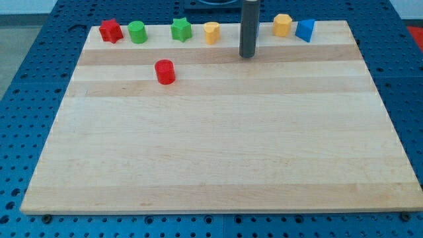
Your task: Push red circle to the green star
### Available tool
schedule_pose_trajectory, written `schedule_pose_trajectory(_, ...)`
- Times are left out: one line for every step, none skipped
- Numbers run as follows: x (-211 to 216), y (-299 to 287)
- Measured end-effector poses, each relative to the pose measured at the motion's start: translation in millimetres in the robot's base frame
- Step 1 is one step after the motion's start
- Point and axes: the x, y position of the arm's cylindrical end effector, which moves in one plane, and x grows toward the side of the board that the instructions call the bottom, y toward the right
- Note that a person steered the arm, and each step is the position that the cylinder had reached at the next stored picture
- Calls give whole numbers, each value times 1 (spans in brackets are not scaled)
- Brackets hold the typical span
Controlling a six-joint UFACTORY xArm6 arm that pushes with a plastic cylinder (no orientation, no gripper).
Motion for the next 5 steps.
schedule_pose_trajectory(0, -9)
schedule_pose_trajectory(0, -20)
schedule_pose_trajectory(0, -31)
schedule_pose_trajectory(0, -41)
schedule_pose_trajectory(0, -50)
